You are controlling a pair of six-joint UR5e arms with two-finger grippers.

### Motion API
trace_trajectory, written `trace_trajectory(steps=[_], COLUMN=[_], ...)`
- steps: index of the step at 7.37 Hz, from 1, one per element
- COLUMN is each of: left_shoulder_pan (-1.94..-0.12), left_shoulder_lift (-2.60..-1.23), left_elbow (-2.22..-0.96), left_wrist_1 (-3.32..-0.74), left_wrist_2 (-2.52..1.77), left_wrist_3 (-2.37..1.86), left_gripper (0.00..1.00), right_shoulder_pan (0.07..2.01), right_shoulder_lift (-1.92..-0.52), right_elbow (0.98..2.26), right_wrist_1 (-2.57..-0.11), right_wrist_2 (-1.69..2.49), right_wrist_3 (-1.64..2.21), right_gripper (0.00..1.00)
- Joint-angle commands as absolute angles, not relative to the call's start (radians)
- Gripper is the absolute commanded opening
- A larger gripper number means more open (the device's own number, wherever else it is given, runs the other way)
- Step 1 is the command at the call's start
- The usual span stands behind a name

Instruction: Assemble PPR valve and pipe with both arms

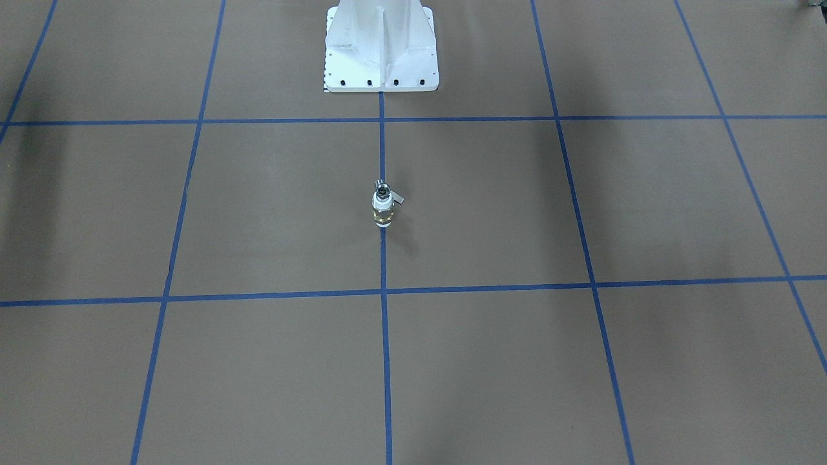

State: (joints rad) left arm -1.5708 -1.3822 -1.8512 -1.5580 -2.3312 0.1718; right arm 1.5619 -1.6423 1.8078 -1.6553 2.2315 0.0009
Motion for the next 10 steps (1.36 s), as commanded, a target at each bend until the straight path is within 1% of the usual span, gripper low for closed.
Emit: trace_trajectory(steps=[1,6,10], left_shoulder_pan=[-1.571,-1.571,-1.572], left_shoulder_lift=[-1.382,-1.371,-1.359], left_elbow=[-1.852,-1.85,-1.856], left_wrist_1=[-1.559,-1.557,-1.557], left_wrist_2=[-2.332,-2.33,-2.33], left_wrist_3=[0.172,0.172,0.17], left_gripper=[1.0,1.0,1.0], right_shoulder_pan=[1.595,1.595,1.595], right_shoulder_lift=[-1.712,-1.713,-1.713], right_elbow=[1.809,1.845,1.845], right_wrist_1=[-1.652,-1.651,-1.651], right_wrist_2=[2.268,2.286,2.309], right_wrist_3=[-0.005,0.003,0.003], right_gripper=[1.0,1.0,1.0])
